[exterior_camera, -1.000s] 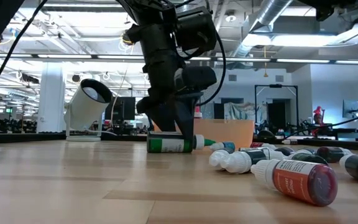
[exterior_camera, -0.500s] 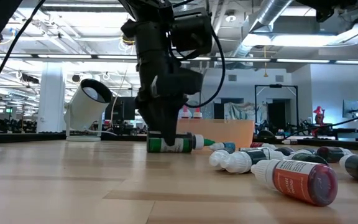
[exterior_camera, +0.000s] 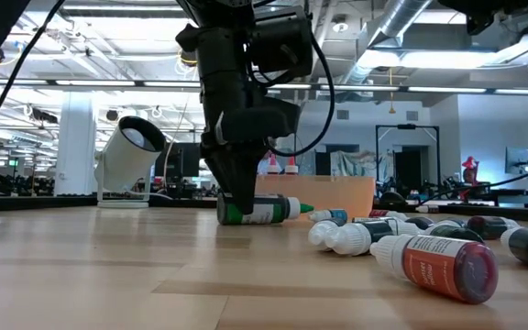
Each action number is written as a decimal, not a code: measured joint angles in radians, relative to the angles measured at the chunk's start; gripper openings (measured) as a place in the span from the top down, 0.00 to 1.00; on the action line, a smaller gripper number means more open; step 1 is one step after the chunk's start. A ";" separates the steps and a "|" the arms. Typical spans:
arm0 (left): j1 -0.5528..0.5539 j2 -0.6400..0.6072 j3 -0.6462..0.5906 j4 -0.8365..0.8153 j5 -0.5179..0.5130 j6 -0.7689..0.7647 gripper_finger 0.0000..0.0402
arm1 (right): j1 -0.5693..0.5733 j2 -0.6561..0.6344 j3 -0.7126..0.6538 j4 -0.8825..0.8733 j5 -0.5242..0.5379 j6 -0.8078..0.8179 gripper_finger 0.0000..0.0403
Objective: Pick & Place food coloring
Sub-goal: Put the large green food coloring bottle into the orange bin
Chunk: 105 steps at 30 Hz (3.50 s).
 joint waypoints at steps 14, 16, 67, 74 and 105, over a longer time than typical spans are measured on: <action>-0.062 -0.005 0.002 -0.244 0.076 -0.142 0.63 | 0.080 0.000 0.000 -0.005 0.002 0.043 0.74; -0.065 -0.005 0.002 -0.242 0.075 -0.155 0.63 | 0.092 0.000 0.000 -0.005 0.002 0.044 0.74; 0.034 0.031 0.002 -0.044 0.180 -0.081 0.38 | 0.128 0.064 0.000 0.026 0.005 -0.011 0.74; 0.035 0.032 0.002 -0.105 0.188 -0.079 0.38 | 0.128 0.064 0.000 0.026 0.005 -0.011 0.74; 0.037 0.033 0.000 -0.115 0.173 -0.069 0.56 | 0.128 0.064 0.000 0.026 0.005 -0.011 0.74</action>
